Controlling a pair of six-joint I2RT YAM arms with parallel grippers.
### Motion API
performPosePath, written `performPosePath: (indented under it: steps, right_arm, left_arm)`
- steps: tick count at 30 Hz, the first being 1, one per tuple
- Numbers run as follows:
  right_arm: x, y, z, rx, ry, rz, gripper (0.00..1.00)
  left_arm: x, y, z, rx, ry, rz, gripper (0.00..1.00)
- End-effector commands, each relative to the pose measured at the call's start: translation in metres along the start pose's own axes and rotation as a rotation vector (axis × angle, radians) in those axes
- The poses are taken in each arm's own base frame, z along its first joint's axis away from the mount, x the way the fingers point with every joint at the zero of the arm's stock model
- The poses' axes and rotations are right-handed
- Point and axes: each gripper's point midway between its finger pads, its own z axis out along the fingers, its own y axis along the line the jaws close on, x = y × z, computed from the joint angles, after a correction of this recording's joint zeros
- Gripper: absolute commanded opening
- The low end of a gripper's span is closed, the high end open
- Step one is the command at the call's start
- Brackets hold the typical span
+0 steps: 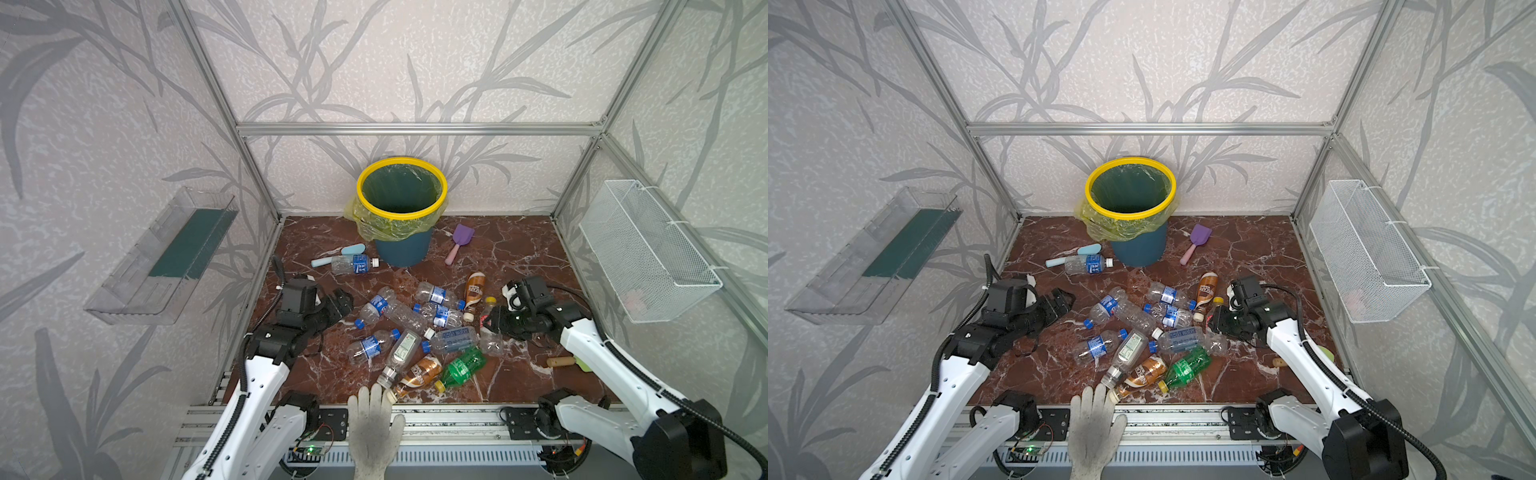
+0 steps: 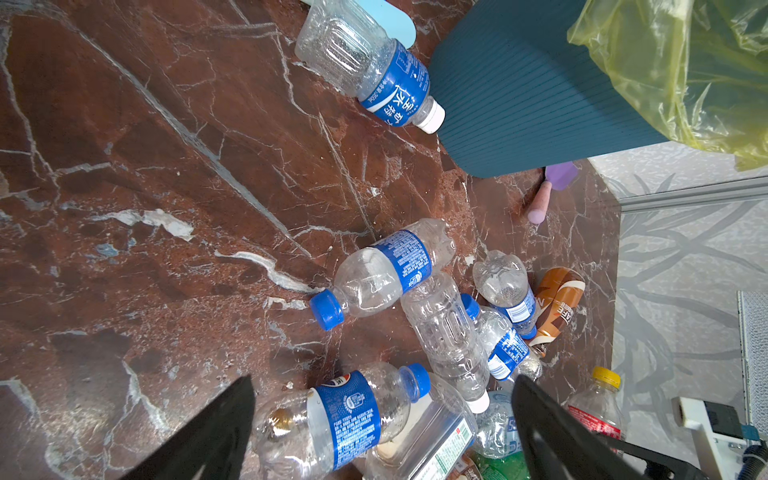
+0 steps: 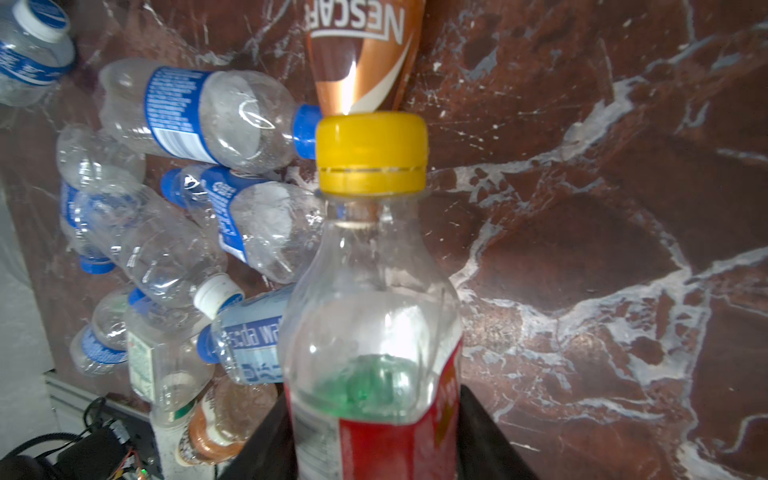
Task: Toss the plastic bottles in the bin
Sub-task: 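Swing the red-label bottle over the bin and open the right gripper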
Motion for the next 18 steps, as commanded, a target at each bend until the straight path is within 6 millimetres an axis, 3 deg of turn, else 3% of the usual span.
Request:
performPosePath:
  steps: [1,5,6,7,9,11,13,15,18]
  right_arm:
    - [-0.05,0.061,-0.037,-0.174,-0.185,-0.066,0.53]
    - [-0.154,0.164,-0.115,-0.307,-0.43,-0.199,0.53]
    - [-0.186,0.201,-0.149,-0.349,-0.516,-0.245,0.54]
    - [-0.208,0.228,-0.169,-0.381,-0.576,-0.27,0.56]
    - [-0.252,0.272,-0.187,-0.429,-0.624,-0.283,0.65]
    - [-0.278,0.289,-0.173,-0.419,-0.586,-0.27,0.76]
    - [-0.288,0.289,-0.162,-0.405,-0.563,-0.229,0.84]
    - [-0.287,0.286,-0.168,-0.421,-0.563,-0.206,0.99]
    - [-0.273,0.277,-0.185,-0.373,-0.568,-0.243,0.99]
  left_arm:
    - [0.0,0.002,-0.002,0.001,-0.008,-0.007,0.96]
    - [-0.007,-0.006,-0.008,0.014,-0.026,0.0,0.96]
    - [-0.009,-0.009,-0.009,0.019,-0.027,0.002,0.96]
    - [-0.01,-0.011,-0.011,0.022,-0.028,0.003,0.96]
    - [-0.014,-0.017,-0.017,0.036,-0.035,0.005,0.96]
    - [-0.019,-0.022,-0.023,0.046,-0.054,0.005,0.96]
    - [-0.022,-0.024,-0.029,0.05,-0.073,0.013,0.96]
    - [-0.025,-0.024,-0.035,0.046,-0.088,0.021,0.96]
    - [-0.025,-0.022,-0.038,0.038,-0.09,0.032,0.96]
